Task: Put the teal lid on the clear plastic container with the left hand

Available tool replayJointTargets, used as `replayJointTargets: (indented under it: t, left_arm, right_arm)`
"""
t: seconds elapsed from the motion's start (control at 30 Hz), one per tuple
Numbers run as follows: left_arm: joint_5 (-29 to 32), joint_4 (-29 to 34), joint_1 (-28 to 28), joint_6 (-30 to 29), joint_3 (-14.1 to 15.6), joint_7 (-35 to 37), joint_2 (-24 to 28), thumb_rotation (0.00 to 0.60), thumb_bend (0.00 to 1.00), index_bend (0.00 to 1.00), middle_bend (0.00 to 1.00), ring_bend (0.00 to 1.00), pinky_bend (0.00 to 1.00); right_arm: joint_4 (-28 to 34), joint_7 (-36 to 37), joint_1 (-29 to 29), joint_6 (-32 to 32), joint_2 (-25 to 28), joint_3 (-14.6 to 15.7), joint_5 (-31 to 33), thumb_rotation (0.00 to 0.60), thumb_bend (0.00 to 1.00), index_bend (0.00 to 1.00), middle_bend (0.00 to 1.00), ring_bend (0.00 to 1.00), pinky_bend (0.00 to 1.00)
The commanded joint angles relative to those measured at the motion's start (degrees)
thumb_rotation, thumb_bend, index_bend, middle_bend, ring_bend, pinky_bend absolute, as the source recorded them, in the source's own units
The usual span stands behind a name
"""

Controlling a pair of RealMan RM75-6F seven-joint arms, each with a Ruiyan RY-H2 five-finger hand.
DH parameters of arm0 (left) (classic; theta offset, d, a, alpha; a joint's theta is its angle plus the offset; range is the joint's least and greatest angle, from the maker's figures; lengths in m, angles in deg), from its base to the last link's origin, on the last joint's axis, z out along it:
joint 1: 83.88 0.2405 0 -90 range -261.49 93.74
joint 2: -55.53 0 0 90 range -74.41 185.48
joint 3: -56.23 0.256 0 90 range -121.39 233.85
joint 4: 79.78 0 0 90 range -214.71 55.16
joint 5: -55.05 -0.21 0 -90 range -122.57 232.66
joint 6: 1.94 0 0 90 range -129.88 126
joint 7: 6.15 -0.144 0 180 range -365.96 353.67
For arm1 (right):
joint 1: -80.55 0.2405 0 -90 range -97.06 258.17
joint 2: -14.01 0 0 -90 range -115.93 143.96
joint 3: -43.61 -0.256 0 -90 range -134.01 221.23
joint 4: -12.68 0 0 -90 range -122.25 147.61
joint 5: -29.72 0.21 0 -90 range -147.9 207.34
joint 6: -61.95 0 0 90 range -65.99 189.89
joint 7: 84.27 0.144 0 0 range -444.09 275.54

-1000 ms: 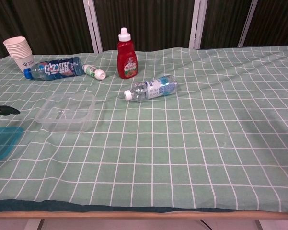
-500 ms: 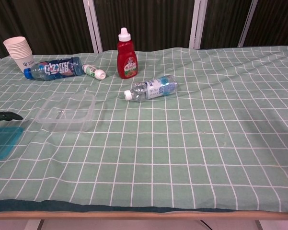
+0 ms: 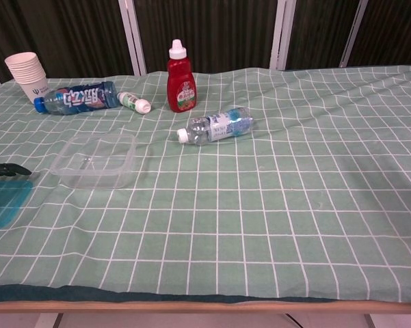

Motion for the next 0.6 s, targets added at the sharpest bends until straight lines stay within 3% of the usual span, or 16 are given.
replayJointTargets:
  t: [0.03,0.43,0.6]
  left_arm:
    - [0.14,-0.46,-0.22,0.56,0.32,0.37,-0.12,0.600,0.20,0.00,0.00,0.00,0.00]
    - [0.42,-2.36,-0.30,1.45,1.30,1.68,-1.13,0.600,0.21,0.00,0.00,0.00,0.00]
    - [0.69,-2.85,-0.34,1.87,1.43,1.83,-1.50,0.600,0.21,0.00,0.05,0.02,0.13]
  right_arm:
    - [0.02,-0.09,0.02,-0.06,-0.03,-0.01,0.06,0.600,0.19,0.00,0.00,0.00,0.00]
    - [0.02,-0.22,0.02,-0.05,-0.09,-0.07,0.24,0.600,0.19,0.00,0.00,0.00,0.00]
    - [0.01,-0.15,0.02,-0.06,-0.05,-0.07,0.28,0.600,0.19,0.00,0.00,0.00,0.00]
